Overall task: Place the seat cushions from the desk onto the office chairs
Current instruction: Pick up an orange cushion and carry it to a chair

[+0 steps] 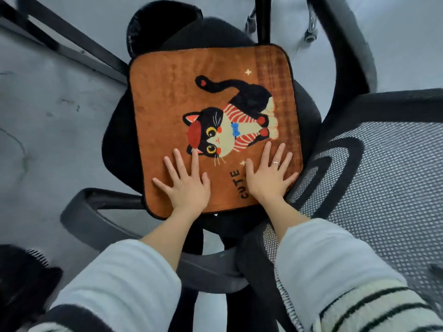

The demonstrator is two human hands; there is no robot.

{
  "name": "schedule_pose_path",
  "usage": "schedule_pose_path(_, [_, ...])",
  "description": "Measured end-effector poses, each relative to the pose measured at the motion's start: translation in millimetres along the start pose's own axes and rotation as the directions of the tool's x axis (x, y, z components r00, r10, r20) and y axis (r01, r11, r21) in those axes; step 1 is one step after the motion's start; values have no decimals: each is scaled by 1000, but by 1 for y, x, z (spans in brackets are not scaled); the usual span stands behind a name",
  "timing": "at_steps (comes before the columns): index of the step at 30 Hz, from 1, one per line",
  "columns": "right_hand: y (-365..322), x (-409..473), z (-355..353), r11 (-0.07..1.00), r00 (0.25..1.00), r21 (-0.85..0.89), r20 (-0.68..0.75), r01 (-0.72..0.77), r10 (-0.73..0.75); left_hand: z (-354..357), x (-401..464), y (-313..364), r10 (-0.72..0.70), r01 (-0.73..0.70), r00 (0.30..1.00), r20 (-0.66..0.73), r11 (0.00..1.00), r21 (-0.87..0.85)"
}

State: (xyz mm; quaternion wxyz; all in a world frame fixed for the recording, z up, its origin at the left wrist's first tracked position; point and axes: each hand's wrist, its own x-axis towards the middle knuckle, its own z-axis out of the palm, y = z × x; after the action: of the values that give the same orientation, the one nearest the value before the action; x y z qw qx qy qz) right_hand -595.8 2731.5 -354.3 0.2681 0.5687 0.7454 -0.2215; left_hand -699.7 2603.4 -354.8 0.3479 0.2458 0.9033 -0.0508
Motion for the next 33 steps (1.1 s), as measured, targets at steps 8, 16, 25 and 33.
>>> schedule_pose_path(8, [-28, -96, -96, 933, 929, 252, 202, 256, -310, -126, -61, -18, 242, -239, 960, 141, 970, -44])
schedule_pose_path(16, [-42, -181, -199, 811, 797, 135, 148, 569, -585, -201, -197, -28, 101, -203, 962, -255, 890, -409])
schedule_pose_path(25, [-64, -341, -205, 412, 424, -102, 259, 906, -868, -192, -379, -105, -244, -54, 878, -411, 803, -593])
schedule_pose_path(33, [-78, -541, -118, 55, 63, -33, 354, 998, -933, -114, -578, -214, -609, 106, 697, -379, 611, -785])
